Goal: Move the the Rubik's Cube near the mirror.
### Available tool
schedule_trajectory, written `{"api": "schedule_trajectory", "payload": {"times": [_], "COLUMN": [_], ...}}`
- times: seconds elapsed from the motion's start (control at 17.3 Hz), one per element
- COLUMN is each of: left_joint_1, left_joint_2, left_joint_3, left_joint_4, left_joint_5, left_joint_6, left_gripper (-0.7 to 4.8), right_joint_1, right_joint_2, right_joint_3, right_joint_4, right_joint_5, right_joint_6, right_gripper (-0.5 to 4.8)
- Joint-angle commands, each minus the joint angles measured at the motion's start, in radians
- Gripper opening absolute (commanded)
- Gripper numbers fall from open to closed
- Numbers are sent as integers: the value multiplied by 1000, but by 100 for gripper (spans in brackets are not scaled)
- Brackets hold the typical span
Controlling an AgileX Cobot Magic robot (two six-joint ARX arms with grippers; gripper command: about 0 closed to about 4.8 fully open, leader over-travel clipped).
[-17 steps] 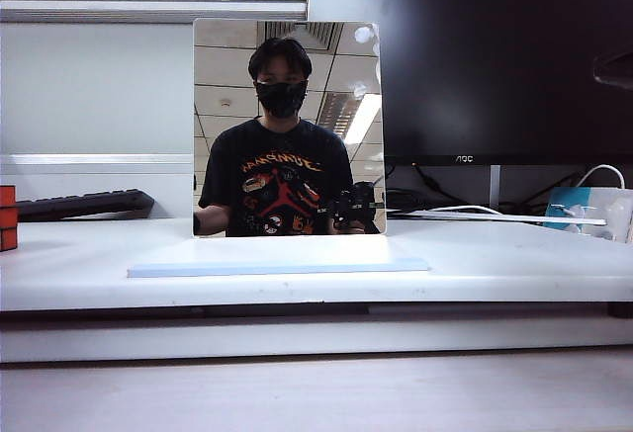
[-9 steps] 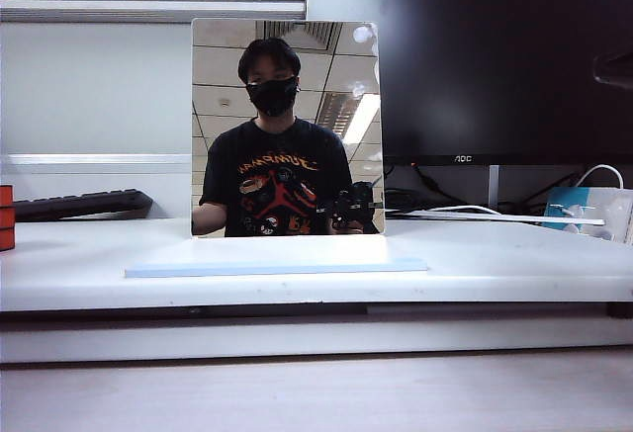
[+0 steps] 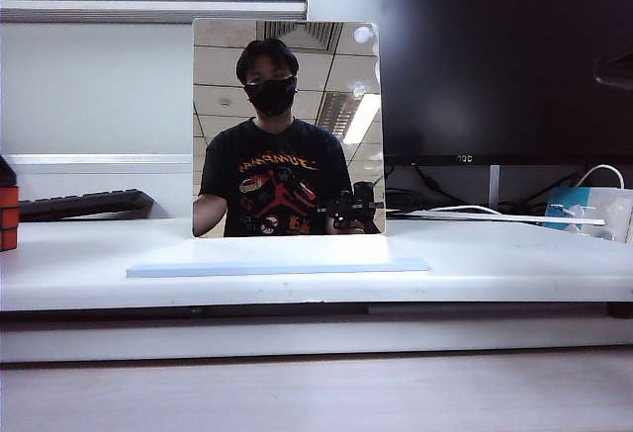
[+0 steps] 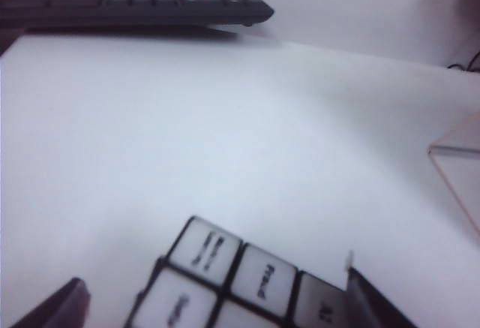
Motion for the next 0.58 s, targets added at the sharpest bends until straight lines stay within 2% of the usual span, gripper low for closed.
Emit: {"api": "schedule_trajectory", "payload": {"times": [0.06,0.12,0.17,0.23,0.29,0.35,0.41,0.46,0.58], "left_joint_1": [2,2,2,2,2,2,2,2,-26], "left_joint_2": [35,35,35,35,35,35,35,34,32], "left_joint_3": [-3,-3,-3,-3,-3,-3,-3,-3,-3], "left_joint_4": [-50,-51,-54,-56,-57,-57,-55,1,69], "left_joint_5": [0,12,23,30,42,52,63,228,351], "left_joint_6": [19,19,19,19,19,16,14,-39,-176], "left_gripper": [479,469,394,295,275,227,138,152,151], "right_joint_1": [0,0,0,0,0,0,0,0,0], "right_joint_2": [0,0,0,0,0,0,0,0,0], "right_joint_3": [-5,-5,-5,-5,-5,-5,-5,-5,-5], "right_joint_4": [17,17,17,17,17,18,17,17,17], "right_joint_5": [3,3,5,19,21,21,21,21,21], "right_joint_6": [4,4,4,4,4,4,4,4,4], "right_gripper": [-1,-1,-1,-1,-1,-1,-1,-1,-1]}}
